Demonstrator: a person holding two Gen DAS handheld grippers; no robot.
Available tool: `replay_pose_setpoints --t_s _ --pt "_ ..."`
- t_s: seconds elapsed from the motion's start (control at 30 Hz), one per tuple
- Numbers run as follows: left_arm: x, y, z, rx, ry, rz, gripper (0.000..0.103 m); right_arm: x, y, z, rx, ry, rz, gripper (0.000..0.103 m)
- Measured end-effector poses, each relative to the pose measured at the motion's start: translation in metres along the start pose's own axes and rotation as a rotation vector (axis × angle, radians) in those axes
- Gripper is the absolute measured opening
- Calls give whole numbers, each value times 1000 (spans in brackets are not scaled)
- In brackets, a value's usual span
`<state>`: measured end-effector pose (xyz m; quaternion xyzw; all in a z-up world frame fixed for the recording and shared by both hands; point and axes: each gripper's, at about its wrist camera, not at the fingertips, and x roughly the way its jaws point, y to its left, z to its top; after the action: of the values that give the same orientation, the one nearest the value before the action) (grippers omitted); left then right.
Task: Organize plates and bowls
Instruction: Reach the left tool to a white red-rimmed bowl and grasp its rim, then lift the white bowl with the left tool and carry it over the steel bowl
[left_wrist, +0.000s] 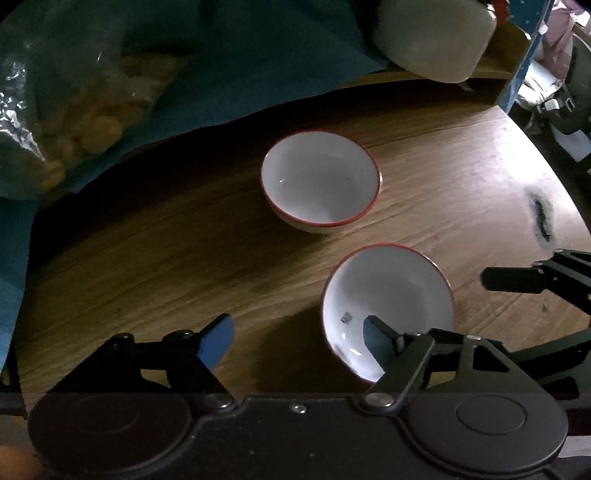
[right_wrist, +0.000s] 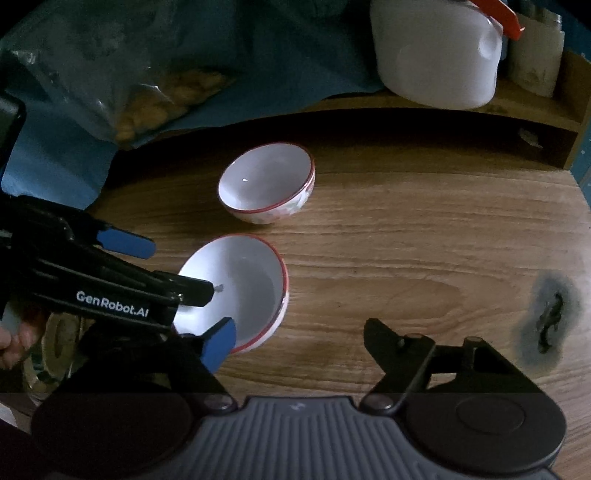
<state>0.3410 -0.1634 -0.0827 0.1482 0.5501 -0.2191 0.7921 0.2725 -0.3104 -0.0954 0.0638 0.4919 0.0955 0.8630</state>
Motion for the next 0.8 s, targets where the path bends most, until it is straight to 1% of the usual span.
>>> replay_pose_setpoints --t_s 0.03,0.07,0.1,0.13,0.17,0.23,0.27,0.3,0.37,0.4,0.47,0.63,0.73,0.8 --pt "0 0 -1 -1 0 -7 73 0 0 0 4 1 5 74" --pt "-1 1 -1 -5 0 -18 67 0 0 -1 7 1 10 72" --pt "-1 1 -2 -10 1 -30 63 1 0 0 10 2 15 68" --pt "-1 1 -2 -17 5 -45 55 1 0 -1 15 2 21 63" --pt "-1 2 -3 -26 9 -61 46 2 0 -1 24 3 30 60" --pt "0 3 -4 -42 13 -92 39 3 -1 -1 41 4 46 48" --pt "0 3 -4 -48 13 -103 36 3 -1 -1 45 4 52 45" --pt "1 4 -5 -55 13 -116 33 4 0 -1 50 3 57 40" --pt "2 7 -7 -66 14 -142 21 5 -1 -1 62 4 71 34" --pt "2 7 -7 -71 15 -151 17 6 -1 0 69 6 78 30" --pt "2 8 -8 -73 12 -155 14 9 -1 1 85 9 93 23" --pt "0 11 -10 -99 4 -162 10 9 0 0 107 2 86 19" --pt "-5 11 -9 -100 -15 -161 10 5 0 0 114 -19 73 15" --pt "-10 12 -8 -108 -34 -165 10 1 -1 2 120 -38 69 14"
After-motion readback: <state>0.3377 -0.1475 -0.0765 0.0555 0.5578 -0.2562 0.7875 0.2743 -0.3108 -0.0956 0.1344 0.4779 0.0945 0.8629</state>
